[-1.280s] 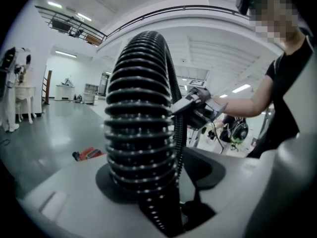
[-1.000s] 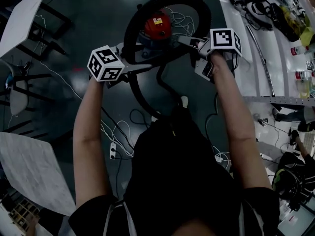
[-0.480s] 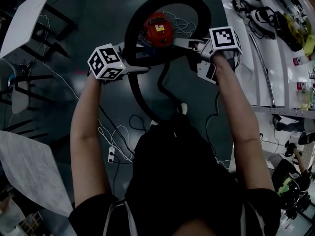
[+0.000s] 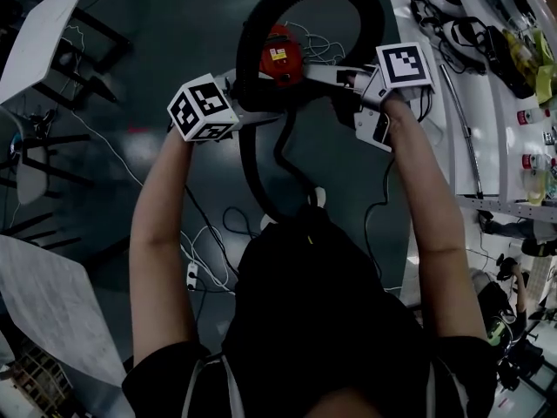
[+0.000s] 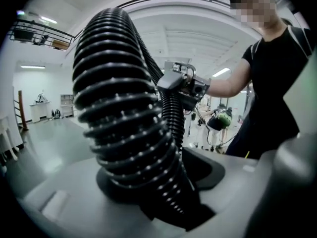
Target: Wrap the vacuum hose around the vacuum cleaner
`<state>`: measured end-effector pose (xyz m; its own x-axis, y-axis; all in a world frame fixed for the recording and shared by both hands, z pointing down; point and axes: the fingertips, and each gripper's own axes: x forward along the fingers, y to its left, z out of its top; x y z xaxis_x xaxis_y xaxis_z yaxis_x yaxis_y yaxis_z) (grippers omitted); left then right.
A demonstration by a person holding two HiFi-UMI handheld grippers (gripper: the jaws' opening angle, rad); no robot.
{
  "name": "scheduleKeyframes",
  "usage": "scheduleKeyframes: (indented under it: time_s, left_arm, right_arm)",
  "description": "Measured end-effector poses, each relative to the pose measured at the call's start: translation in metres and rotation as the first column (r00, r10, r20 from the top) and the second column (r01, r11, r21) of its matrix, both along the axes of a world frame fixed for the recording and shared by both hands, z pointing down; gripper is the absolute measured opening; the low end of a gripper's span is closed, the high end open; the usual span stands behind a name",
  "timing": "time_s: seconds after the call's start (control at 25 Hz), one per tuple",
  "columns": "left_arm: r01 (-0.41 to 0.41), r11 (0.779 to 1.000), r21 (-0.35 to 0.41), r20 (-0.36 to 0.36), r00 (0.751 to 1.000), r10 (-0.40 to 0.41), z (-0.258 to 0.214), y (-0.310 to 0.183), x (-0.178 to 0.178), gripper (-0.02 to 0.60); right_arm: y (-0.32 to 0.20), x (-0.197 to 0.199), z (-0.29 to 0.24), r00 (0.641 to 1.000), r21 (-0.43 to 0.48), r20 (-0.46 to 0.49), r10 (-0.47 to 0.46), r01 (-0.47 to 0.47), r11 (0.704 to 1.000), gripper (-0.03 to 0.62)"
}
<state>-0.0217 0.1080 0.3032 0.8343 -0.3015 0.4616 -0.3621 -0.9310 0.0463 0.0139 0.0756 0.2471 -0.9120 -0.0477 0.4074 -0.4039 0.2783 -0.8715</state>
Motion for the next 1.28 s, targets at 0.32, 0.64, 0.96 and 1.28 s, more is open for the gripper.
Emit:
scheduleKeyframes:
  time_s: [0.32,0.64,0.96,1.28]
  left_arm:
    - [0.004,0.996,-0.086,0.037,0.999,-0.001,0.005,-0.013,0.020,0.206]
    - [0.084,0.985,-0.153,0.056,0.996,-0.077,0.004,-0.014,0.028,0.195]
    - [0.149,0.960,-0.239,-0.090,0.981,-0.175,-0.013,-0.013,0.032,0.186]
    - [0.174,0.949,-0.263,-0.131,0.968,-0.214,-0.025,-0.017,0.041,0.176]
  right_arm:
    - [-0.021,0.013,-0.003,0.999,0.025,-0.027,-0.029,0.030,0.999,0.173]
    - [-0.032,0.023,0.002,0.996,0.053,-0.015,-0.084,0.084,0.995,0.181]
    - [-0.039,0.028,-0.007,0.990,0.179,0.039,-0.133,0.124,0.976,0.220]
    - [-0.050,0.035,-0.010,0.989,0.240,0.079,-0.126,0.104,0.965,0.178]
